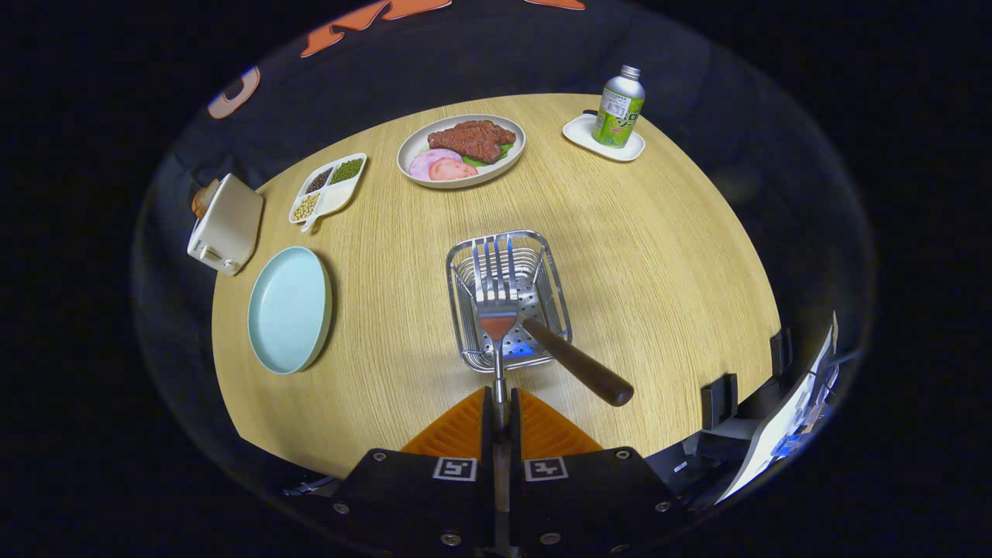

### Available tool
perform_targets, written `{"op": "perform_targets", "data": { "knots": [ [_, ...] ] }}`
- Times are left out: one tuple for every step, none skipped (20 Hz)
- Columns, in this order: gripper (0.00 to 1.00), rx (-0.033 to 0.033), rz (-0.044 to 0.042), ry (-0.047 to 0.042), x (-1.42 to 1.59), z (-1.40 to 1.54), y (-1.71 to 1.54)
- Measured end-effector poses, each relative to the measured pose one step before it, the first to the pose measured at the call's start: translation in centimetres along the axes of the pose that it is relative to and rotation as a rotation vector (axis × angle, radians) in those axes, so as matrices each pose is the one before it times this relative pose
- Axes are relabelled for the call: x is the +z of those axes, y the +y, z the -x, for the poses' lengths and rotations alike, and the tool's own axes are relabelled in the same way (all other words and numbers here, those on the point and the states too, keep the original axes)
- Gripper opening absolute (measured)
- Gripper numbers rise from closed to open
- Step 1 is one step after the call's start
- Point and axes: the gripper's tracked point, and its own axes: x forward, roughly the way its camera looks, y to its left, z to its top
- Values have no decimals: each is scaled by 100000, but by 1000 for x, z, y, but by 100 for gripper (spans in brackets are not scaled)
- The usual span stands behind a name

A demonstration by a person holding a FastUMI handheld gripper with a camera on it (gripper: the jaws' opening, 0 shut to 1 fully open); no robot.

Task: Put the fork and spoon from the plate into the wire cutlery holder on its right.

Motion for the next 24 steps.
{"op": "perform_targets", "data": {
  "knots": [
    [9,1767,-1078,-1046,461,56,41],
    [11,1240,-1201,-1211,662,157,40],
    [12,852,-827,-1490,646,109,-31],
    [12,1332,-1088,-3012,966,328,135],
    [13,2391,-863,-3926,1259,526,290],
    [14,3401,-389,-5103,1451,692,638],
    [15,4170,-335,-5877,1721,733,748],
    [18,3582,-113,-6035,1746,871,672],
    [19,3350,80,-7061,1827,793,743],
    [22,3393,425,-7416,2085,827,937],
    [25,3120,986,-7521,2009,773,962],
    [33,2246,1636,-7395,1978,955,905],
    [37,1482,2451,-7039,1983,776,629],
    [45,722,3066,-6492,1831,694,564],
    [50,846,3564,-6147,1545,667,569],
    [55,657,3596,-5737,1560,624,632],
    [58,606,3191,-5443,1532,397,550],
    [65,468,2456,-4636,1347,531,571],
    [72,465,2030,-5015,1182,352,534],
    [80,159,1732,-4851,1312,170,297],
    [83,119,1247,-3831,1017,115,256],
    [87,-270,716,-2360,574,-4,273],
    [88,570,723,-2166,622,327,234],
    [89,-168,827,-2181,767,-23,167]
  ]
}}
